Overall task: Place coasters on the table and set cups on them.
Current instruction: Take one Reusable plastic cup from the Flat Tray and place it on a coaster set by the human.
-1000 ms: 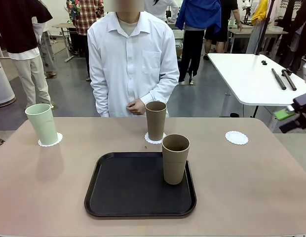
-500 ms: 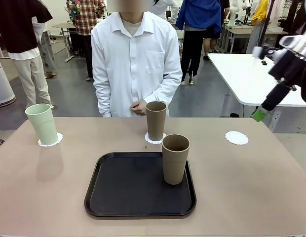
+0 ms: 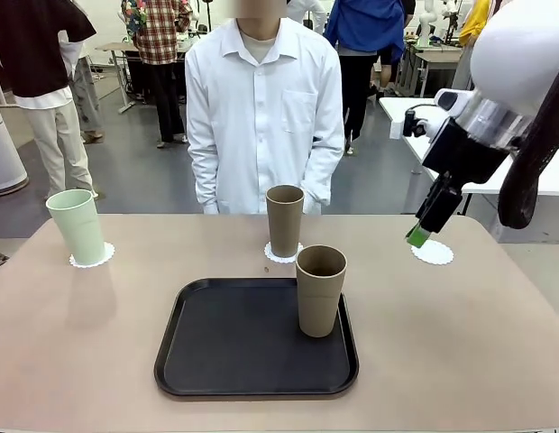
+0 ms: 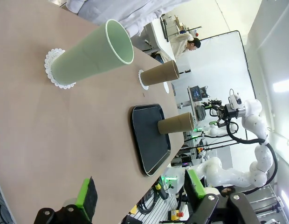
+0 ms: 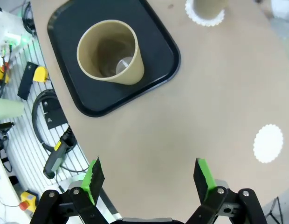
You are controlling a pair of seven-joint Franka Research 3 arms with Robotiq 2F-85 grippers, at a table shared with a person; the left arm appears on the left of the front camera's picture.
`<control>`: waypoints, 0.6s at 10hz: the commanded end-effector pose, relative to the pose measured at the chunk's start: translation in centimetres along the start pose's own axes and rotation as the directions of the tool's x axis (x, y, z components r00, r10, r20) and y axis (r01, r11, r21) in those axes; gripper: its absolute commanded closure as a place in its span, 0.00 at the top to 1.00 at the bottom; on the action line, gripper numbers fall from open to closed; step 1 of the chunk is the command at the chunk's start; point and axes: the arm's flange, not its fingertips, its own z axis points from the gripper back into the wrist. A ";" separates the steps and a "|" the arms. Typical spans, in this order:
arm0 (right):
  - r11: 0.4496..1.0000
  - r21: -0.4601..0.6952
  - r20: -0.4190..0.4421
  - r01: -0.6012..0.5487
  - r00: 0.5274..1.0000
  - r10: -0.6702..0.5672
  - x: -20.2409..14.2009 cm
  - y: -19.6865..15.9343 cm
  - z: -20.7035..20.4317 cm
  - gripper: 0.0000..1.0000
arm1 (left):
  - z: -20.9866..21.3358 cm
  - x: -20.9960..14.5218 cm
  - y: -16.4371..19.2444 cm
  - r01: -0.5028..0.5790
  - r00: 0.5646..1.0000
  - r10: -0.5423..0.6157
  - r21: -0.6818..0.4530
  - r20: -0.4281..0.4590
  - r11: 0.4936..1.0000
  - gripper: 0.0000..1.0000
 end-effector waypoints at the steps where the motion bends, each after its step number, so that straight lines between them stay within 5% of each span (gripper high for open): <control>1: 1.000 -0.005 0.008 0.001 1.000 -0.001 0.0 0.1 1.0 1.00 | 0.3 -0.2 -0.1 0.002 1.000 -0.002 -0.010 0.001 1.000 1.00; 5: 1.000 -0.001 0.016 -0.002 1.000 0.002 0.0 -0.1 0.6 1.00 | 0.3 -0.2 -0.1 0.002 1.000 -0.002 -0.010 0.001 1.000 1.00; 6: 0.964 0.077 0.174 -0.254 0.956 0.238 -1.7 -1.3 0.1 1.00 | 0.3 -0.2 -0.1 0.002 1.000 -0.002 -0.010 0.001 1.000 1.00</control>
